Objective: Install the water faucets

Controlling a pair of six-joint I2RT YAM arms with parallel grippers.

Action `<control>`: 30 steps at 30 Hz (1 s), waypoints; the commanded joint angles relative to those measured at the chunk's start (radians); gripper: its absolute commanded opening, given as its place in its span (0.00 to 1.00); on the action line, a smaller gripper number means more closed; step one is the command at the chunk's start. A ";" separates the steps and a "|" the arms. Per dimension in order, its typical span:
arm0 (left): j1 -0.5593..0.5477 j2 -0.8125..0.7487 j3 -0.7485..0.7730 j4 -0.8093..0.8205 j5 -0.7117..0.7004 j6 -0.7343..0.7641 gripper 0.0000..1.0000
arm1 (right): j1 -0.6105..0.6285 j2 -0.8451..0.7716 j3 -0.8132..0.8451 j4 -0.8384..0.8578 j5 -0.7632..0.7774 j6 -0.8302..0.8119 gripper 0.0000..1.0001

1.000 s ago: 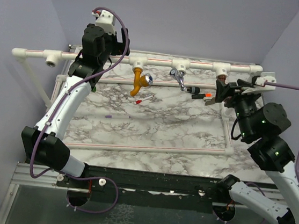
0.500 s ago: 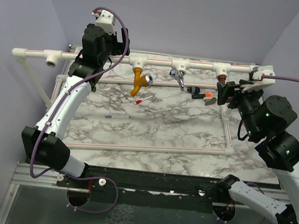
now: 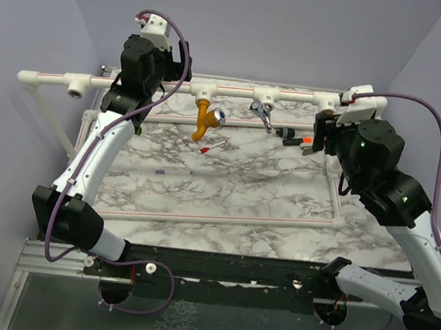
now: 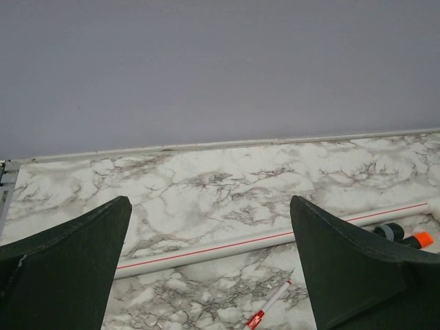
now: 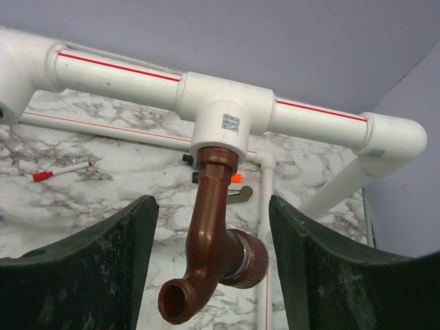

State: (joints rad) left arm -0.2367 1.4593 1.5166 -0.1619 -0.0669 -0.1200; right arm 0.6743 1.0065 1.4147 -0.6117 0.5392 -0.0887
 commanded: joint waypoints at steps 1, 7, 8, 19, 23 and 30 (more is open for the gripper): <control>0.019 0.076 -0.032 -0.111 0.030 -0.014 0.99 | 0.009 0.025 0.024 -0.057 0.054 0.002 0.70; 0.021 0.080 -0.032 -0.111 0.037 -0.018 0.99 | 0.042 0.032 0.016 -0.072 0.099 0.008 0.69; 0.022 0.081 -0.032 -0.111 0.039 -0.019 0.99 | 0.051 0.035 0.015 -0.079 0.111 0.010 0.69; 0.023 0.076 -0.032 -0.111 0.044 -0.022 0.99 | 0.177 0.020 -0.082 -0.018 0.339 -0.051 0.69; 0.023 0.072 -0.031 -0.110 0.048 -0.026 0.99 | 0.178 -0.020 -0.158 0.078 0.410 -0.132 0.69; 0.023 0.052 -0.039 -0.094 0.066 -0.037 0.99 | 0.178 -0.078 -0.277 0.254 0.395 -0.228 0.57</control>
State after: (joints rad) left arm -0.2272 1.4662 1.5242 -0.1589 -0.0277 -0.1425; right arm 0.8497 0.9630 1.1965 -0.4934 0.8963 -0.2413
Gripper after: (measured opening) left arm 0.990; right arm 0.615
